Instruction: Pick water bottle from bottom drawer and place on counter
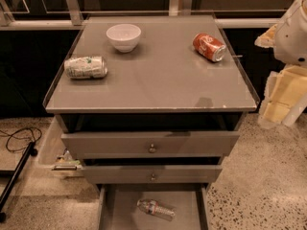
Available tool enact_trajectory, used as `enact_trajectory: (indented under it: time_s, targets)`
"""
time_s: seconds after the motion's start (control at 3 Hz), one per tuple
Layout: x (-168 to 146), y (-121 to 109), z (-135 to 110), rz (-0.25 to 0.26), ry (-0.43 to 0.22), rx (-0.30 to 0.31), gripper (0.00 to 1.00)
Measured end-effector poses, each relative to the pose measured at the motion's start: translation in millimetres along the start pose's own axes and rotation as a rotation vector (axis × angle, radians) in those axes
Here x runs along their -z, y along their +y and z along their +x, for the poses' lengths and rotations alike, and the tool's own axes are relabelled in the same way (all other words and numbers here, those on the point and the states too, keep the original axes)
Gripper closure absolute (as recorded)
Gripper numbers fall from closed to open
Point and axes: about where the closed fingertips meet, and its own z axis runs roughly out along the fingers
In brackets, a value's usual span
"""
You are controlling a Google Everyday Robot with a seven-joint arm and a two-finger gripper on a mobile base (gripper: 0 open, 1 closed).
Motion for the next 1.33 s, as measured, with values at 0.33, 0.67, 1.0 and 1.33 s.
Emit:
enact_trajectory:
  time_s: [0.33,0.67,1.0,1.33]
  targets:
    - [-0.1,0.1,0.0,0.0,0.0,0.0,0.0]
    - [-10.8,10.3,-1.1,-0.017,-0.006,0.017,0.0]
    - [-41.8,43.1,-2.2,-0.069,-0.049,0.055,0.0]
    - [-79.7,85.7,2.1,-0.117,-0.112,0.089,0.0]
